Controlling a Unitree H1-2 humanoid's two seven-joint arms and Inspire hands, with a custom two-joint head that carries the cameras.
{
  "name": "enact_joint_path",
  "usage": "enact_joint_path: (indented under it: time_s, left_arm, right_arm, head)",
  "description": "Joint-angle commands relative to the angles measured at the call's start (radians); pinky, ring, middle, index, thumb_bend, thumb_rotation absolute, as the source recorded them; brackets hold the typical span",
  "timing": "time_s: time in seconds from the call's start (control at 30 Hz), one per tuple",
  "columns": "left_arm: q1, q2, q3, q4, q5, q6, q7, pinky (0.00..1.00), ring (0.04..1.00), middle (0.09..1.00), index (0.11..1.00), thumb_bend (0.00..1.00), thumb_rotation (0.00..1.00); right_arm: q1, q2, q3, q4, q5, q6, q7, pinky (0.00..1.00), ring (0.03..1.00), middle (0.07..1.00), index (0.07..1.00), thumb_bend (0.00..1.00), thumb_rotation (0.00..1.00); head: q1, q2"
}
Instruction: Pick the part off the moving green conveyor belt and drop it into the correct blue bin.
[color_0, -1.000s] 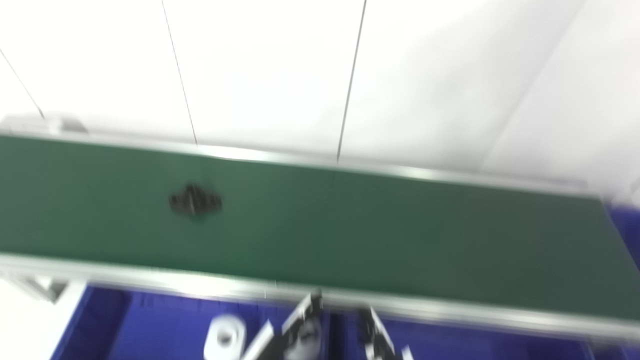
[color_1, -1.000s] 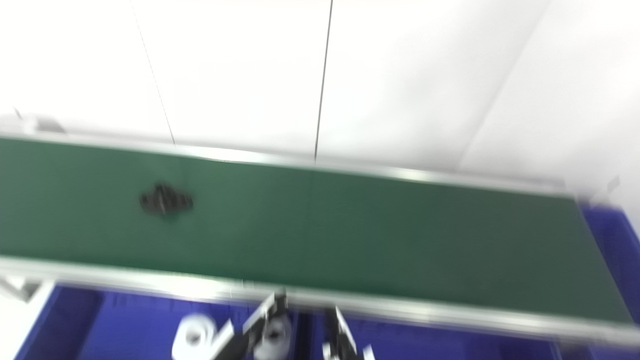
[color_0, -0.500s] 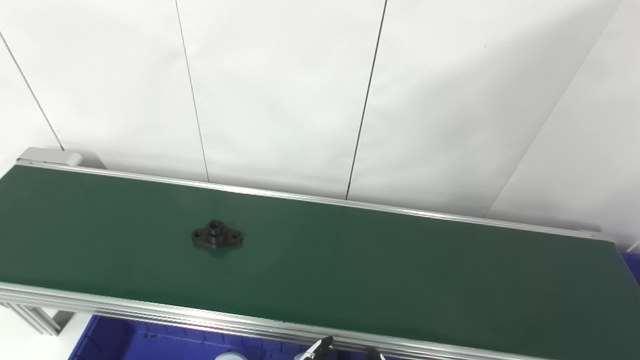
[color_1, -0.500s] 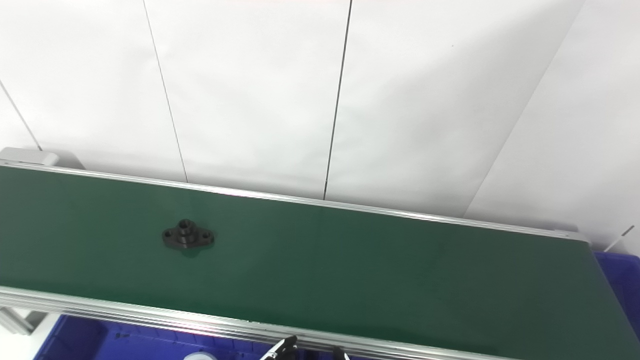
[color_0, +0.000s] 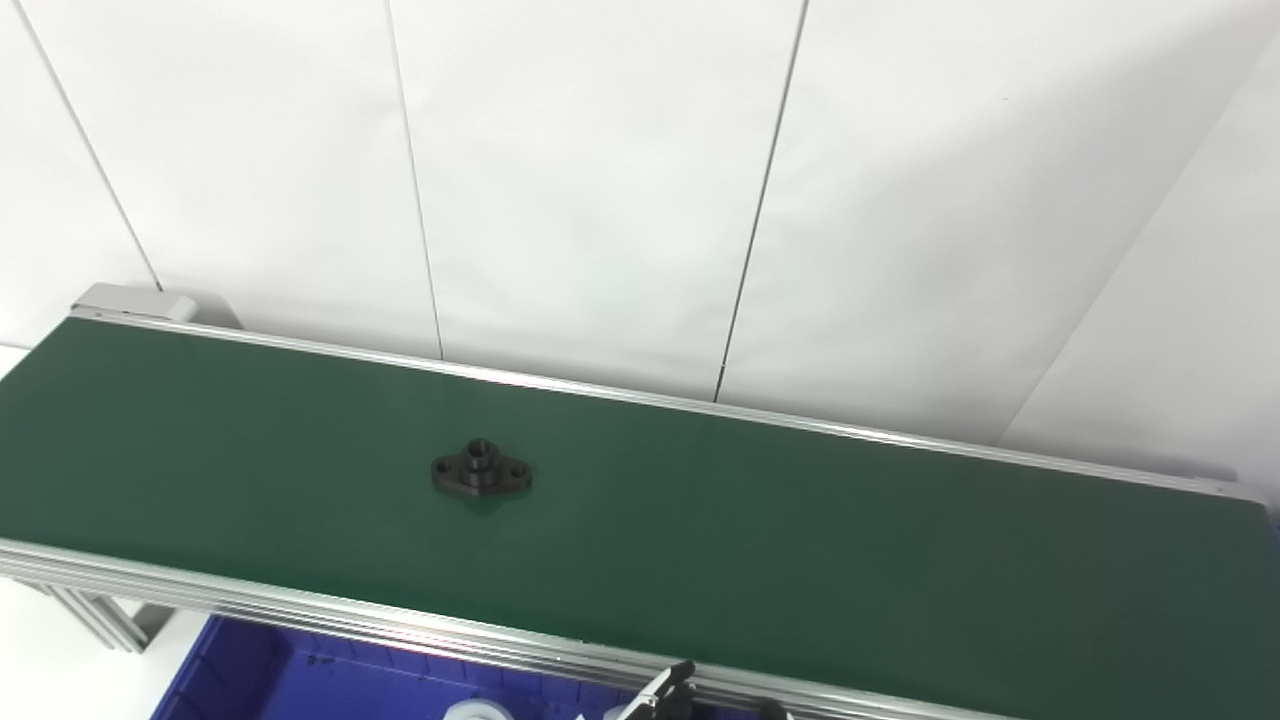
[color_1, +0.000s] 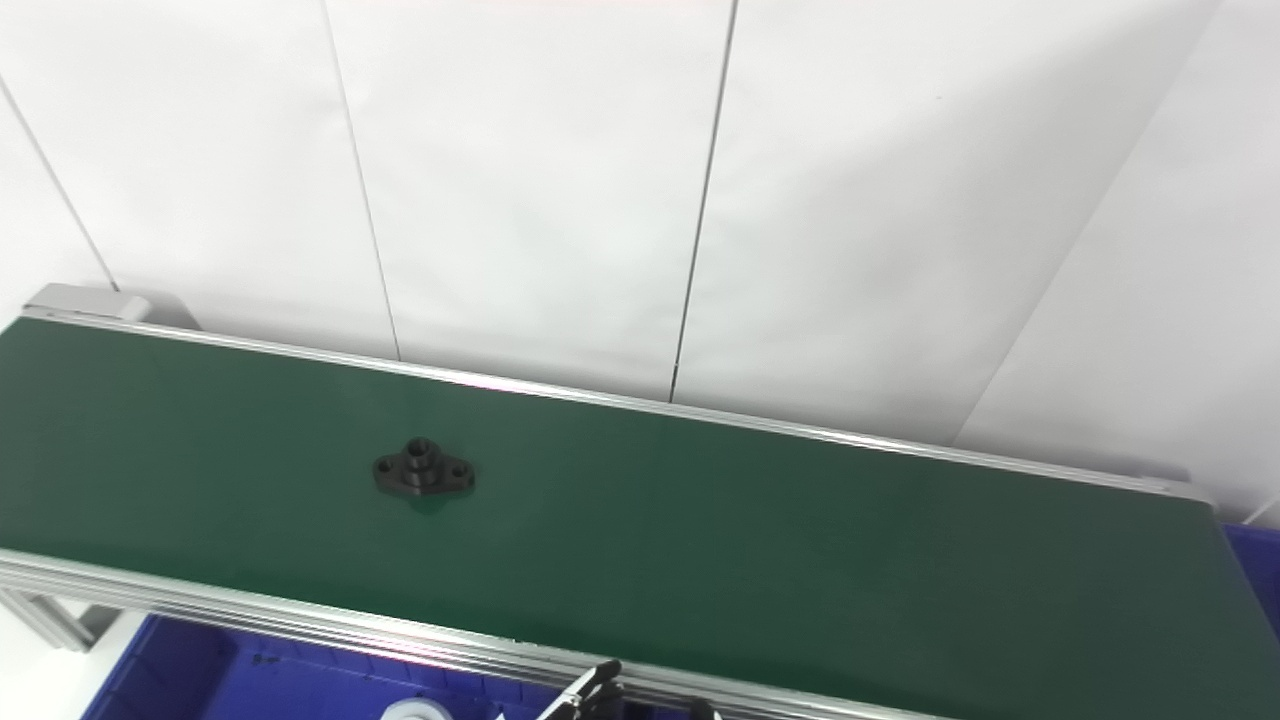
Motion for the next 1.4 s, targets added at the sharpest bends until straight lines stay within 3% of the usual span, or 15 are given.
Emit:
enact_joint_path:
  time_s: [0.0, 0.17, 0.37, 0.5, 0.6, 0.83, 1.07, 1.37]
  left_arm:
    - [-0.013, -0.022, -0.008, -0.011, 0.01, -0.036, 0.018, 0.76, 0.906, 0.951, 0.975, 0.82, 0.85]
    - [-0.026, -0.045, -0.018, 0.002, -0.001, -0.041, 0.014, 0.77, 0.915, 0.954, 0.979, 0.81, 0.83]
    - [-0.03, -0.052, -0.021, 0.003, 0.012, -0.037, 0.02, 0.78, 0.92, 0.953, 0.989, 0.8, 0.82]
    - [-0.035, -0.048, -0.02, 0.01, 0.006, -0.043, 0.021, 0.78, 0.923, 0.966, 0.993, 0.79, 0.8]
    - [-0.033, -0.038, -0.019, -0.002, 0.004, -0.034, 0.015, 0.76, 0.927, 0.98, 1.0, 0.79, 0.8]
    - [-0.015, -0.011, -0.012, -0.05, -0.014, 0.009, -0.013, 0.8, 0.951, 0.996, 1.0, 0.82, 0.78]
    - [-0.011, -0.005, -0.015, -0.061, -0.008, 0.009, -0.014, 0.8, 0.953, 1.0, 1.0, 0.79, 0.78]
    - [-0.013, -0.011, -0.02, -0.064, 0.002, 0.016, -0.008, 0.81, 0.959, 1.0, 1.0, 0.81, 0.8]
  right_arm:
    - [0.003, -0.021, 0.01, -0.043, -0.022, -0.057, -0.025, 0.89, 0.94, 0.968, 0.969, 0.72, 0.89]
    - [0.035, -0.056, 0.004, -0.175, -0.018, -0.057, -0.03, 0.87, 0.906, 0.937, 0.959, 0.74, 0.83]
    - [0.05, -0.065, -0.042, -0.3, -0.05, -0.057, -0.066, 0.8, 0.825, 0.893, 0.968, 0.79, 0.76]
    - [0.016, -0.035, -0.106, -0.379, -0.117, -0.056, -0.079, 0.78, 0.825, 0.893, 0.955, 0.78, 0.7]
    - [-0.021, 0.001, -0.15, -0.41, -0.2, -0.045, -0.075, 0.76, 0.839, 0.894, 0.934, 0.79, 0.71]
    - [-0.147, 0.061, -0.207, -0.425, -0.334, 0.053, -0.031, 0.78, 0.866, 0.91, 0.933, 0.87, 0.75]
    - [-0.25, 0.057, -0.23, -0.429, -0.477, 0.179, 0.039, 0.75, 0.857, 0.9, 0.926, 0.91, 0.73]
    - [-0.399, 0.051, -0.243, -0.397, -0.537, 0.379, 0.155, 0.69, 0.825, 0.878, 0.901, 0.94, 0.66]
  head:
    - [0.0, 0.001]
    - [-0.011, 0.014]
    - [-0.02, 0.018]
    - [-0.051, 0.024]
    - [-0.061, 0.028]
    - [-0.103, 0.038]
    - [-0.125, 0.047]
    - [-0.118, 0.05]
